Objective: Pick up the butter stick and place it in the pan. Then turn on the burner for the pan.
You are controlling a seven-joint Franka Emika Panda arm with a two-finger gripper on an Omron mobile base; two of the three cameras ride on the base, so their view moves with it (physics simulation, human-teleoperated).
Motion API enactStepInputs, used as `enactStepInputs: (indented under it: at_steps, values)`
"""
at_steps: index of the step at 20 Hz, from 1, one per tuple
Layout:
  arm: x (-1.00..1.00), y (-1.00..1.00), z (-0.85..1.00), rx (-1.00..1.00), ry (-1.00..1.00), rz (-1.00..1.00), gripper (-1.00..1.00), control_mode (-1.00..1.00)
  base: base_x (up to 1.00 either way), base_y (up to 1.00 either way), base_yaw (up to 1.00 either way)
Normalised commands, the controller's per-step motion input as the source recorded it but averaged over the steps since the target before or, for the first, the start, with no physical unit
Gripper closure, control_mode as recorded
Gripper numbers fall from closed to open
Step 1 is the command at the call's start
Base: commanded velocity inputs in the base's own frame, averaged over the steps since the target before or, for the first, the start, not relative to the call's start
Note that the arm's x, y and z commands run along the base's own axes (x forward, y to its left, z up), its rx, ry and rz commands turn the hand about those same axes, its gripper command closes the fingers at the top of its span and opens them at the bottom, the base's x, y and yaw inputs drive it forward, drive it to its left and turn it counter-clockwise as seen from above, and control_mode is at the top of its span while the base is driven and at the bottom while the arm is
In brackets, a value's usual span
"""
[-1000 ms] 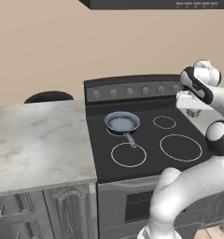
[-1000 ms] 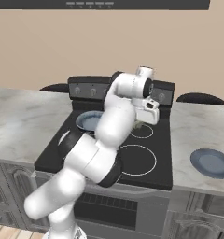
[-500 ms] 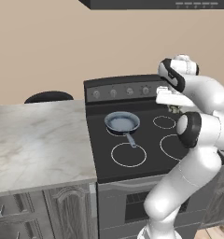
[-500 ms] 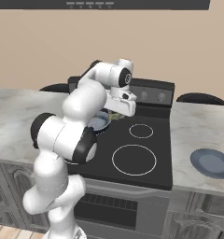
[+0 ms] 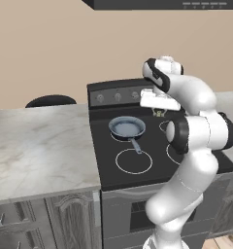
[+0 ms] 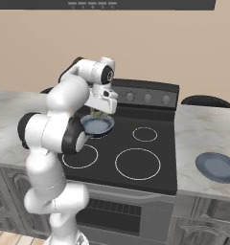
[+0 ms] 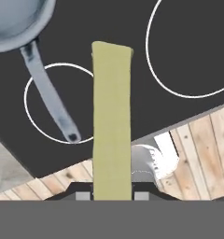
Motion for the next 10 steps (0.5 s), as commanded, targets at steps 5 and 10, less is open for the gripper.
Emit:
enactStepInputs:
  at_steps: [5,10]
  values:
    - [0.22,0.51,-0.01,0.00,-0.15,0.07,1.00,-1.00,0.00,0.00,0.00]
    - [0.37,0.25,-0.03,0.00,-0.23,0.09,1.00,-1.00,0.00,0.00,0.00]
